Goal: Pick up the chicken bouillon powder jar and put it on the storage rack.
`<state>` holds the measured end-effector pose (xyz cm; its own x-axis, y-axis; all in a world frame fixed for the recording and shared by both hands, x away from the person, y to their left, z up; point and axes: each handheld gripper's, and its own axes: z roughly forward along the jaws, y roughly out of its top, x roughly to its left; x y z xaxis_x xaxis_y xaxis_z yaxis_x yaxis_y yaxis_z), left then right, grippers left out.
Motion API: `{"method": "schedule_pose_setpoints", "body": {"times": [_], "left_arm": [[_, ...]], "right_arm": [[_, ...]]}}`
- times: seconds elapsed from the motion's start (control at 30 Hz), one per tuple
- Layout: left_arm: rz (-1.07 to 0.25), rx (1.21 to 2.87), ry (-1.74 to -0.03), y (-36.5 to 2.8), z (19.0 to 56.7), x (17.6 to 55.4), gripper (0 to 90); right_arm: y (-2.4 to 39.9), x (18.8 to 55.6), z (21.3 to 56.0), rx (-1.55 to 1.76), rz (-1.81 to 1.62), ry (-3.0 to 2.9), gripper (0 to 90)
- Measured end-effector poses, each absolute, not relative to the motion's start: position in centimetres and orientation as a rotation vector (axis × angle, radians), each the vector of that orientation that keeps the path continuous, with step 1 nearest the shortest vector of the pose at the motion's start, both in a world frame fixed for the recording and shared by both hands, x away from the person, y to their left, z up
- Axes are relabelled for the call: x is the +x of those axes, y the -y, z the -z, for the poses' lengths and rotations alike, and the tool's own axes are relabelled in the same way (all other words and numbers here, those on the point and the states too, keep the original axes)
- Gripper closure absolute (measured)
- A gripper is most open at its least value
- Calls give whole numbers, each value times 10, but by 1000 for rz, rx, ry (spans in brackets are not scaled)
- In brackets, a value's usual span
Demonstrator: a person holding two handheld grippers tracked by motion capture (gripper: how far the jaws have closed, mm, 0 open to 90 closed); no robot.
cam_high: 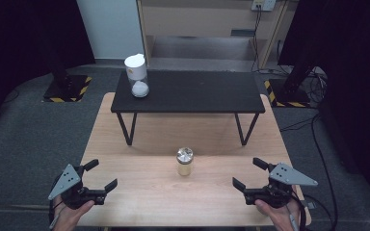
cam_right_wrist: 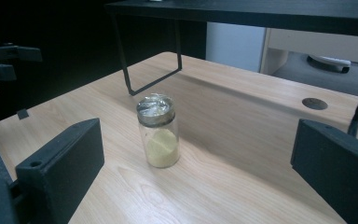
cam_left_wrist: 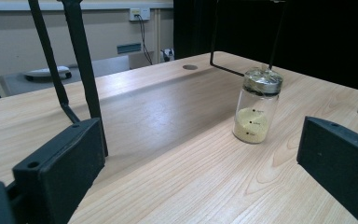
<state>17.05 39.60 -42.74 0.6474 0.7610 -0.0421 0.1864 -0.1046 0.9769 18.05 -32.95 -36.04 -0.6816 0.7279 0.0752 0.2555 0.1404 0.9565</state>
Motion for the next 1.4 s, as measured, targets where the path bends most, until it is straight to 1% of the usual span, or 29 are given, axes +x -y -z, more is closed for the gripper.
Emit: {"method": "schedule_pose_setpoints", "body": {"times": [0.83,1.4], "left_arm": [[-577,1643,-789,-395,428,171,0],[-574,1647,-787,-395,427,172,0]], "right_arm": [[286,227,355,876,-1561,-2129,35],[257,256,363,878,-1574,-2193,37]]}}
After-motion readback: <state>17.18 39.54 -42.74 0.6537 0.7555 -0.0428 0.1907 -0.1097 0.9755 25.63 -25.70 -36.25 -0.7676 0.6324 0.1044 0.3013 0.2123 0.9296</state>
